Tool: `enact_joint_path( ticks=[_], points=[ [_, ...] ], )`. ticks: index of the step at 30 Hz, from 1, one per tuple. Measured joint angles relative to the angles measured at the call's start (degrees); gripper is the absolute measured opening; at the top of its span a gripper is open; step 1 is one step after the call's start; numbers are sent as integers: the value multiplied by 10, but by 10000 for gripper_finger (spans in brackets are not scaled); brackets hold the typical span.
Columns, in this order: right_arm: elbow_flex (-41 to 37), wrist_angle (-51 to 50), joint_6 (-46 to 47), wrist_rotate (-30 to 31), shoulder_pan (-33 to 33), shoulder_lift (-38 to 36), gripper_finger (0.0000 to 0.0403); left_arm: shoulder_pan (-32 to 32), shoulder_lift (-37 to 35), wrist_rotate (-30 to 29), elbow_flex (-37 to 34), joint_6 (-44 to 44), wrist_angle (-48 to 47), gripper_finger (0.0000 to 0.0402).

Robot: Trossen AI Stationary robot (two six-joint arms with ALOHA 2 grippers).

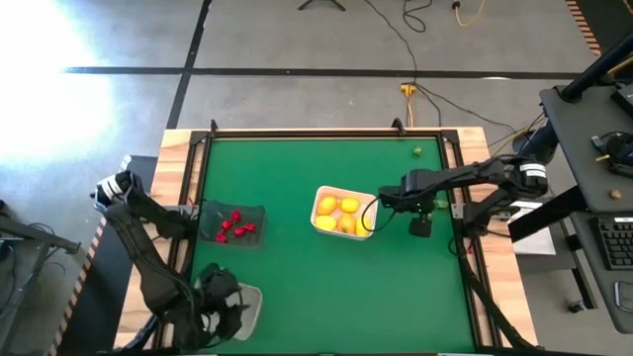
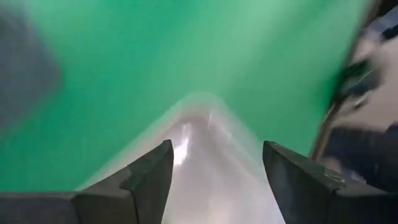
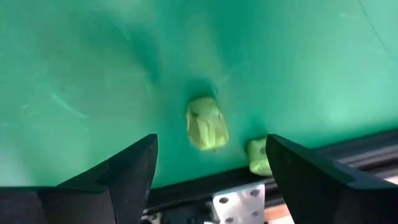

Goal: Sort produce into baskets
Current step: Put the green chili pepper into the gray bin

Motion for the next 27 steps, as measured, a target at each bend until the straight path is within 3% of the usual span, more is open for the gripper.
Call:
enact_joint_path(
  ticks=[4,12,17,22,27],
  points=[
    [-5,22,-20,7,-3,38,275,23,-29,-114,17,104,1,219],
    [-8,21,-25,10,-4,97,231,95,-66,-148,-30,253,103,186],
    [-14,28,-32,18,-6,110,202,122,-51,-288,-85,344,261,170],
    [-16,28,-24,26,-6,100,163,148,-27,-280,-131,445,425,150],
    [-16,33,-23,26,-6,59,99,155,-23,-269,-138,476,480,124]
  ],
)
